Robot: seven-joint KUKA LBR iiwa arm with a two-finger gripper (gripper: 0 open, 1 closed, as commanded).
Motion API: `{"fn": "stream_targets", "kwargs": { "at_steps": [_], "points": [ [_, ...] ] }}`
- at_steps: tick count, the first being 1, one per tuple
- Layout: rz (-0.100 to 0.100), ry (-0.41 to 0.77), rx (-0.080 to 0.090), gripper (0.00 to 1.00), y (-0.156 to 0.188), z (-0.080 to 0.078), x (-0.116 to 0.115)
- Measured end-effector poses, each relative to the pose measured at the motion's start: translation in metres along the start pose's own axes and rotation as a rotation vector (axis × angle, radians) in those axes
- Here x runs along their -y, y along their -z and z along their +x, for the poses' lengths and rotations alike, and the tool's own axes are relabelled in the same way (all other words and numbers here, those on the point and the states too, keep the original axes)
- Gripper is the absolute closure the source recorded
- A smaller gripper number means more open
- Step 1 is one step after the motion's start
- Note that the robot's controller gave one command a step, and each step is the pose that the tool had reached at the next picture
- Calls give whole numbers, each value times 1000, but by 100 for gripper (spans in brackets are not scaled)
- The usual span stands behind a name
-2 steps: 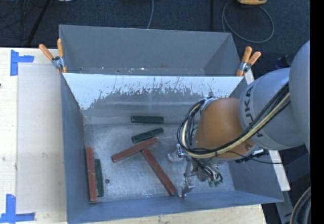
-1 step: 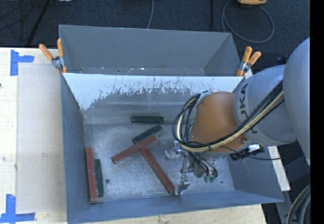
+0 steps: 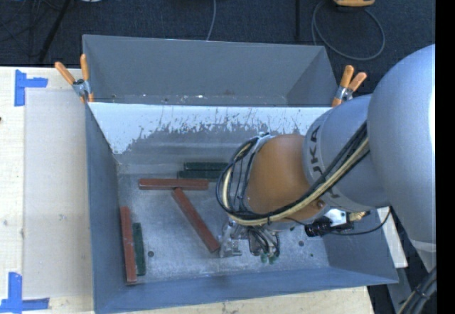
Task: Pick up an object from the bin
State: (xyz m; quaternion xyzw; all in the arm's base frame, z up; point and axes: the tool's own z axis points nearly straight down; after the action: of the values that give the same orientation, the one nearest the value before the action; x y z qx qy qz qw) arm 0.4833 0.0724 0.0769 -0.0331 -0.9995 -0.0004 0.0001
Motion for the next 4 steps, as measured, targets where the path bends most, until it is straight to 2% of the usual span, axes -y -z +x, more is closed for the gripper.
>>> {"fn": "stream_targets", "kwargs": {
  "at_steps": [1, 2, 3, 4],
  "points": [
    [1, 1, -3, 0, -1, 1, 0],
    [1, 1, -2, 0, -1, 1, 0],
    [-2, -42, 9, 100, -1, -22, -37],
    [-2, -42, 9, 100, -1, -22, -37]
  ]
}}
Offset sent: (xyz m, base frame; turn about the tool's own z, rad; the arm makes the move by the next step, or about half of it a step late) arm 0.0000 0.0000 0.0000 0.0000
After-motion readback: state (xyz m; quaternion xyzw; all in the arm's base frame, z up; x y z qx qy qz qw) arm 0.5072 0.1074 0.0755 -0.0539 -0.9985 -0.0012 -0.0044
